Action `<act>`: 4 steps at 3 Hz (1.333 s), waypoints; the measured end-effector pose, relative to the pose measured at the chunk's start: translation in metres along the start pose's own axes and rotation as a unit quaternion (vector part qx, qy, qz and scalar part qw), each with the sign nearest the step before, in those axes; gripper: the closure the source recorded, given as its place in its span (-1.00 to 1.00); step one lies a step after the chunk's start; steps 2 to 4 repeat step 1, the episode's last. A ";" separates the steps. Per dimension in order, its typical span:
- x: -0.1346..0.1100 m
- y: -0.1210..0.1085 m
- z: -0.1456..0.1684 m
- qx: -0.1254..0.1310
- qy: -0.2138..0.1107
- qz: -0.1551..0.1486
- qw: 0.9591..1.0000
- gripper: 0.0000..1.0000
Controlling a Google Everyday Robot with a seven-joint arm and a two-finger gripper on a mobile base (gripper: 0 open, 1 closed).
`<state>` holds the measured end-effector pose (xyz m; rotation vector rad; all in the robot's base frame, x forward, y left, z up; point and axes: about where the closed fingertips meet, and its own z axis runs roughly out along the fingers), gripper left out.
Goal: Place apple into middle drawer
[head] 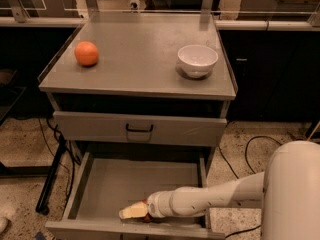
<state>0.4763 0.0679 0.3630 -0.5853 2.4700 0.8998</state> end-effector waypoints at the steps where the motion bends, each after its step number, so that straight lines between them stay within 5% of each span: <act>1: 0.000 0.000 0.000 0.000 0.000 0.000 1.000 -1.00; 4: 0.000 0.000 0.000 0.000 0.000 0.000 1.000 -1.00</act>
Offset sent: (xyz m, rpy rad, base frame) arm 0.0000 0.0000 0.0000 0.0000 0.0000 0.0000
